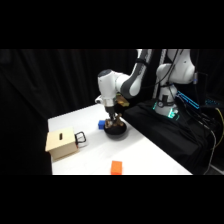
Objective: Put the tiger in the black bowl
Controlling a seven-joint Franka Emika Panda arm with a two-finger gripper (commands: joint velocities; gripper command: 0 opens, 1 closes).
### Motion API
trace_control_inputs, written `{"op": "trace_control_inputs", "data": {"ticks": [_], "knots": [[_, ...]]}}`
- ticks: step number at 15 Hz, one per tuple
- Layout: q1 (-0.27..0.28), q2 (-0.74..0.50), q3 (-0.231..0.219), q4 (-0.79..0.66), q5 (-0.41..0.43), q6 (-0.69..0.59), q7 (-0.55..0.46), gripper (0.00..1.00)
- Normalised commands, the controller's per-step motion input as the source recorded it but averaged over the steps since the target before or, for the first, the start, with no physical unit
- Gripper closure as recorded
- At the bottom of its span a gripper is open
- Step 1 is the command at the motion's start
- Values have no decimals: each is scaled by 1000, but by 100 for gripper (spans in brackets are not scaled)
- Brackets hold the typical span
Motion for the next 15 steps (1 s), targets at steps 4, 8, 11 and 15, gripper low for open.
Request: {"op": "trace_control_inputs", "data": {"ticks": [4,8,11,15], "knots": [[4,-7,-8,4,35,56,-123,38],[33,-181,-21,-7,-33,-111,-88,5],[61,-399,-26,-74,-111,-271,-30,0],[41,-471,1,-66,-134,-355,-3,0]]}}
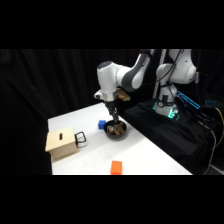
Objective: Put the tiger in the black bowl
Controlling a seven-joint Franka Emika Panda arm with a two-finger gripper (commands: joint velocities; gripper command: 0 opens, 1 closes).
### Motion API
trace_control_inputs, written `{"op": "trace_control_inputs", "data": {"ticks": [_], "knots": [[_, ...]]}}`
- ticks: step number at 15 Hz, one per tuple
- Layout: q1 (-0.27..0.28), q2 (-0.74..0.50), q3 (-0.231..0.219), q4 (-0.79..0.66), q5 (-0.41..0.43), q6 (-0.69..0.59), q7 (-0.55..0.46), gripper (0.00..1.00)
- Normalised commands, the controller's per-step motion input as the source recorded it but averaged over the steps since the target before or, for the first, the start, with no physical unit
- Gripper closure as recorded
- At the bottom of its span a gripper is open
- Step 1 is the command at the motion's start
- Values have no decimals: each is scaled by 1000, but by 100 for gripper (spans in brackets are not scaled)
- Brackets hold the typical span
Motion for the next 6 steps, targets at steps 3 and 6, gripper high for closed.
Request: {"op": "trace_control_inputs", "data": {"ticks": [3,6], "knots": [[2,-460,34,-30,-90,-357,-22,0],[-19,-303,45,35,49,-240,-95,0]]}}
